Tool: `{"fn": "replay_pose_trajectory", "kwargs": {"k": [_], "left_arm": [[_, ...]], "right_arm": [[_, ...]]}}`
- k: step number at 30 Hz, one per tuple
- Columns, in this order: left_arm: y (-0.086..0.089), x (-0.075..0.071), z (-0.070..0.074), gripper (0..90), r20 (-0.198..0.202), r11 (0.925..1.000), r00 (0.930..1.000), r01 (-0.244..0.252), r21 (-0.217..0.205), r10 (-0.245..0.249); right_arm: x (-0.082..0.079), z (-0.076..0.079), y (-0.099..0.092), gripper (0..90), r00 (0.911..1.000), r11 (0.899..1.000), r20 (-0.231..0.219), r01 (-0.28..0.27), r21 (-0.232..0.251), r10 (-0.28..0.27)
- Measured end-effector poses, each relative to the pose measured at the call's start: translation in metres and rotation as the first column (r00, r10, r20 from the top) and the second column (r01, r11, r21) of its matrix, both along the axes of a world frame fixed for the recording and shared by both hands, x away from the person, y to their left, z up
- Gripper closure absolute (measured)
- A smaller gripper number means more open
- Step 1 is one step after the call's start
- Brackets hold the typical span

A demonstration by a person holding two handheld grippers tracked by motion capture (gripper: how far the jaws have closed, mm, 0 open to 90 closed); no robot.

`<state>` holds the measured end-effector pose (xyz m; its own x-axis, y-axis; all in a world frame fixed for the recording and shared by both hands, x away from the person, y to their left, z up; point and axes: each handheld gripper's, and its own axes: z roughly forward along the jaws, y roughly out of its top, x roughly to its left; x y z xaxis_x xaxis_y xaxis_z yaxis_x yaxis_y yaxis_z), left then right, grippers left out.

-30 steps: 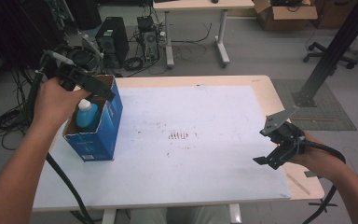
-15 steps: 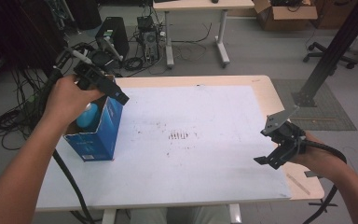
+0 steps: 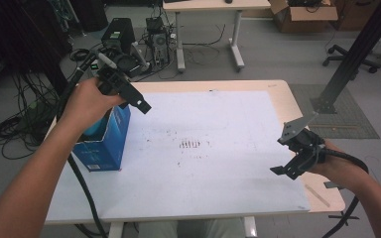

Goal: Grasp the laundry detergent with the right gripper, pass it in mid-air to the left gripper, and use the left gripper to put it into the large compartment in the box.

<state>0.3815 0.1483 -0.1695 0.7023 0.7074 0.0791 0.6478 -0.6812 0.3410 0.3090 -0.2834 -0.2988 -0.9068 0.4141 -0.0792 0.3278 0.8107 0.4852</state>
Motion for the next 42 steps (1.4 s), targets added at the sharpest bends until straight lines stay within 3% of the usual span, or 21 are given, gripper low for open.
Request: {"fn": "replay_pose_trajectory", "kwargs": {"k": [5,16,26,39,42], "left_arm": [[-0.008,0.001,-0.002,8.3,-0.007,0.9985,0.9988,0.048,0.026,-0.048],[-0.028,0.004,-0.005,8.3,-0.002,0.9912,0.9917,0.128,0.031,-0.128],[-0.05,0.004,-0.013,8.2,-0.013,0.9704,0.971,0.239,0.036,-0.239],[-0.071,0.004,-0.024,8.2,-0.02,0.9483,0.9497,0.313,0.052,-0.313],[-0.074,0.005,-0.026,8.2,-0.022,0.9469,0.9487,0.316,0.059,-0.315]], "right_arm": [[0.0,0.001,0.0,4.8,1.0,1.0,-0.002,0.001,0.0,-0.001],[0.0,0.002,0.001,4.8,1.0,1.0,-0.002,0.004,0.001,-0.004],[0.0,0.005,0.0,4.8,1.0,1.0,0.002,0.007,0.001,-0.007],[-0.001,0.006,-0.004,4.8,0.9998,1.0,0.004,0.018,0.0,-0.018],[0.001,0.006,-0.005,4.8,0.9997,1.0,0.002,0.026,0.004,-0.026]]}}
